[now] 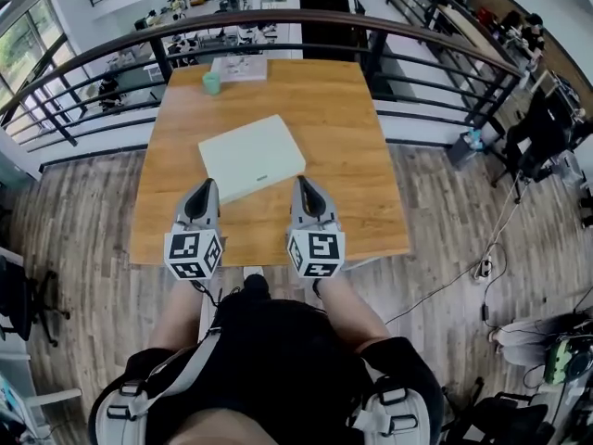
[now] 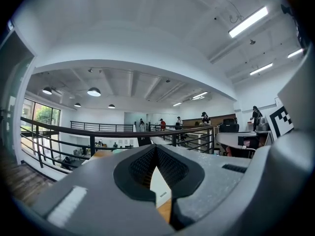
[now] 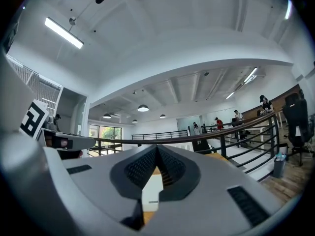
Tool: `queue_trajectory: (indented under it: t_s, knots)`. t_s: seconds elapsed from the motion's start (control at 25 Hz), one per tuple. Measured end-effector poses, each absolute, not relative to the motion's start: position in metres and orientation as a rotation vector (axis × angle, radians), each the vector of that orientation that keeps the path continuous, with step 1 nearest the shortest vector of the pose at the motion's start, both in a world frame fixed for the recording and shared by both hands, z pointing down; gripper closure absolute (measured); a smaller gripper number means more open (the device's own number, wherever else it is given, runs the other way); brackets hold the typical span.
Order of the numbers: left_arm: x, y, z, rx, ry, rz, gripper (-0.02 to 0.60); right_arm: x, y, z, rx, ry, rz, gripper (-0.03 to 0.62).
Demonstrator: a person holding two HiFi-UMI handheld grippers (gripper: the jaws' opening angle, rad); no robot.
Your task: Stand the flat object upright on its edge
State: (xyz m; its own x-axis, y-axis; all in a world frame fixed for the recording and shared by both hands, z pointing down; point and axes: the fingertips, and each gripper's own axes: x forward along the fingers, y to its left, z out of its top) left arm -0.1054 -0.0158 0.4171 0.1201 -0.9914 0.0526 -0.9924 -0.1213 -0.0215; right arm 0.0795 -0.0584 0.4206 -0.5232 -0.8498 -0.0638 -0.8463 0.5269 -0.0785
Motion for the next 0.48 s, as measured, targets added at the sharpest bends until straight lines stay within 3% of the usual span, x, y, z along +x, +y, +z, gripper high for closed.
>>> queue_trajectory:
  t_s: [0.48]
  knots:
    - [-0.179,-0.135,0.437,2.285,-1.994,0.102,0.577,0.017,-0.172,0.446,-1.563,2.720,-0.160,0.587]
